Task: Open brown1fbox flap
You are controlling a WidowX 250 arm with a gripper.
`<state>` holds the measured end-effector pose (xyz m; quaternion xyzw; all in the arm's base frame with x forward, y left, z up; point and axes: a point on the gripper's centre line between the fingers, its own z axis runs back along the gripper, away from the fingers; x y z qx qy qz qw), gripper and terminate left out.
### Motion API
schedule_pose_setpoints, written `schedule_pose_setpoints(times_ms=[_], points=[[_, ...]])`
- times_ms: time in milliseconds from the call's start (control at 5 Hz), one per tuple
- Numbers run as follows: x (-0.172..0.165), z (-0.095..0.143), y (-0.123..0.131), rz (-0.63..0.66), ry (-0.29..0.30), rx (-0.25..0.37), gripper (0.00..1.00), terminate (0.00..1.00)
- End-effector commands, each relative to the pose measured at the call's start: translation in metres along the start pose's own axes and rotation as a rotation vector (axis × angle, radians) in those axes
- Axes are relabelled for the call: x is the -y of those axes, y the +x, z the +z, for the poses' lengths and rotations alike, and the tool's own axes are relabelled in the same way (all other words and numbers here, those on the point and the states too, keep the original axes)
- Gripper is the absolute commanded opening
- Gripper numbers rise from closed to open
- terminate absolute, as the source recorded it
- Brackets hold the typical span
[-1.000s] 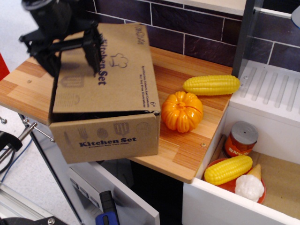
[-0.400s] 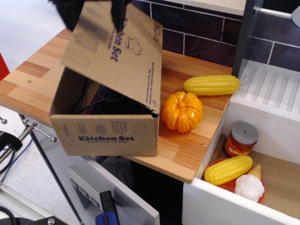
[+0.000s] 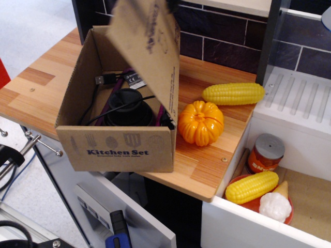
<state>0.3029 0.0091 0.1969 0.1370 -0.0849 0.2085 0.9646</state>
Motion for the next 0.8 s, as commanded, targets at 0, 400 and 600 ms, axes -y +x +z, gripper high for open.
schedule_pose_setpoints(times_ms=[0,400,600], points=[[0.047,0.018,0.006,-0.029,0.054,0.088,1.0,0.0],[0.074,0.026,0.012,-0.018,0.047,0.076,1.0,0.0],[0.076,0.022,0.007,-0.009,0.046,0.086,1.0,1.0]])
